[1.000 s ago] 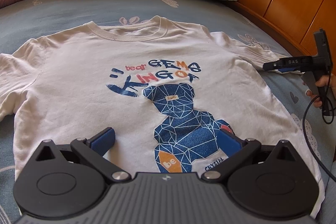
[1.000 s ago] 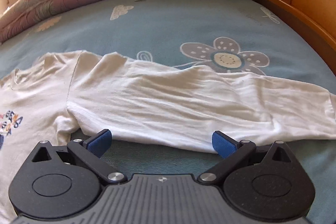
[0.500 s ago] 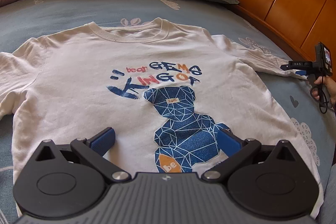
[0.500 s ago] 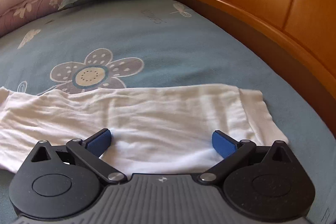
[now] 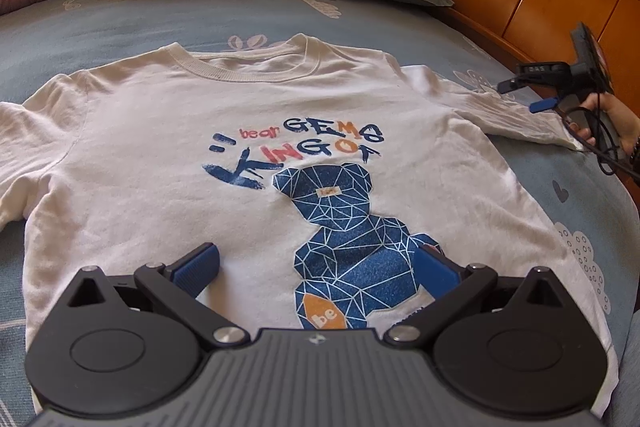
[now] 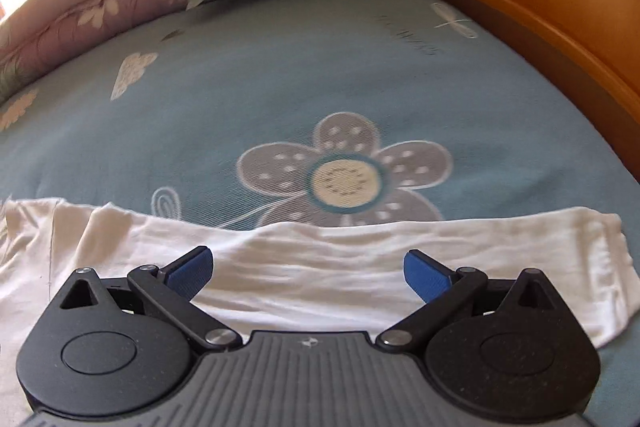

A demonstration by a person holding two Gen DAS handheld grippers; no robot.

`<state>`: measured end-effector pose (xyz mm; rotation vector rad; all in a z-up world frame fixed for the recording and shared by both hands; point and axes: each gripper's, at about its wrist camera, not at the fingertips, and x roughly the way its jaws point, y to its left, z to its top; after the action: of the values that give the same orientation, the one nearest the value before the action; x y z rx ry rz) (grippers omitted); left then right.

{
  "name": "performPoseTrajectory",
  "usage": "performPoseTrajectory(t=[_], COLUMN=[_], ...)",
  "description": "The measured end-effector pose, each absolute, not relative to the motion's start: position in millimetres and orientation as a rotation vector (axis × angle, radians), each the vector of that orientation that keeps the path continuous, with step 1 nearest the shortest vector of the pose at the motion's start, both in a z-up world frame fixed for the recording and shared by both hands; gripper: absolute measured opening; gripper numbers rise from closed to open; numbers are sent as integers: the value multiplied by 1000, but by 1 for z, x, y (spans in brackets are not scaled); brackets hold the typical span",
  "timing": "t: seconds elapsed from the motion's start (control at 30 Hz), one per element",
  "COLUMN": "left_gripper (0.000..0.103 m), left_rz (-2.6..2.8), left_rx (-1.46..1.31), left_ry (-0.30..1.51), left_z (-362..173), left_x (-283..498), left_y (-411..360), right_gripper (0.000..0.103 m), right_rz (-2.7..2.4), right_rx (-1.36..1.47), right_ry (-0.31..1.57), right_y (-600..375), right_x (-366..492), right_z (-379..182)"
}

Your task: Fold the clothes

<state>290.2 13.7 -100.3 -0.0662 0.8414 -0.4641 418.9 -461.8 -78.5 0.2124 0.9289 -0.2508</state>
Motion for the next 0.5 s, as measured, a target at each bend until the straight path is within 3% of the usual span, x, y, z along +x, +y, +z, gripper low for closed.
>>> performPoseTrajectory(t=[0.1,0.3,0.5], left_gripper=[102,102,102], left_rz=[-464,-465,-462], left_rx=[-77,-76,-115], left_ry=[842,848,858], left_z=[-100,-99,-94], left_x=[290,291,294], left_y=[15,15,22], right_gripper=[103,103,103], right_rz=[-321,-510,-192], right_rx=[92,228,162], right_ry=[973,938,968], right_y=[-444,-470,-391], right_x=[440,451,455], right_z=[-98,-89,-68])
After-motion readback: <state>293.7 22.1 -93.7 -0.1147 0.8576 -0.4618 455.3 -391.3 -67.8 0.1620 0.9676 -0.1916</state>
